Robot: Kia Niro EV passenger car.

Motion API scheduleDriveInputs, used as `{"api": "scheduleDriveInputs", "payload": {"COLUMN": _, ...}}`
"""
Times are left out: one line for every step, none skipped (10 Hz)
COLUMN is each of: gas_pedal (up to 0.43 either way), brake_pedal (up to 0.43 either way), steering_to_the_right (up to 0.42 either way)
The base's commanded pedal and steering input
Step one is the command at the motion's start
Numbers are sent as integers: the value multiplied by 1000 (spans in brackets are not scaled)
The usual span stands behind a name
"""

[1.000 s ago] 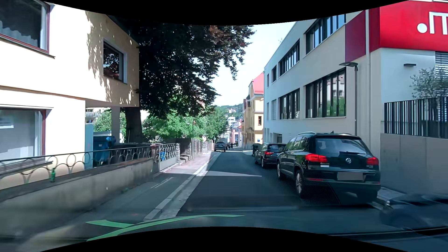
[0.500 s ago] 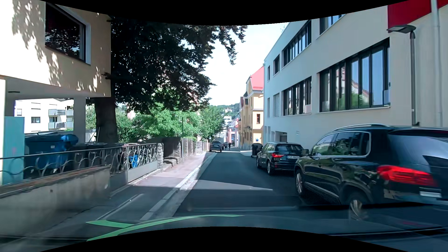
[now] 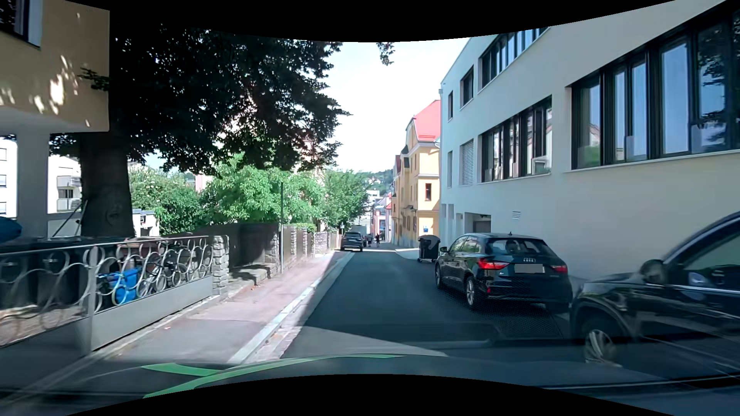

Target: Follow the waypoints while adhering to traffic rules and regulations

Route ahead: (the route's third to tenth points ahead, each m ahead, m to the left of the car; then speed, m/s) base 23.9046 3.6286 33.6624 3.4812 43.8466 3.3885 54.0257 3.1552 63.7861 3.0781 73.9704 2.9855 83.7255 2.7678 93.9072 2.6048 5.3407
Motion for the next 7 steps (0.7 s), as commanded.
{"api": "scheduleDriveInputs", "payload": {"gas_pedal": 0, "brake_pedal": 134, "steering_to_the_right": 3}}
{"api": "scheduleDriveInputs", "payload": {"gas_pedal": 0, "brake_pedal": 134, "steering_to_the_right": 2}}
{"api": "scheduleDriveInputs", "payload": {"gas_pedal": 0, "brake_pedal": 134, "steering_to_the_right": 2}}
{"api": "scheduleDriveInputs", "payload": {"gas_pedal": 0, "brake_pedal": 146, "steering_to_the_right": 2}}
{"api": "scheduleDriveInputs", "payload": {"gas_pedal": 0, "brake_pedal": 152, "steering_to_the_right": 2}}
{"api": "scheduleDriveInputs", "payload": {"gas_pedal": 0, "brake_pedal": 152, "steering_to_the_right": 2}}
{"api": "scheduleDriveInputs", "payload": {"gas_pedal": 0, "brake_pedal": 152, "steering_to_the_right": 2}}
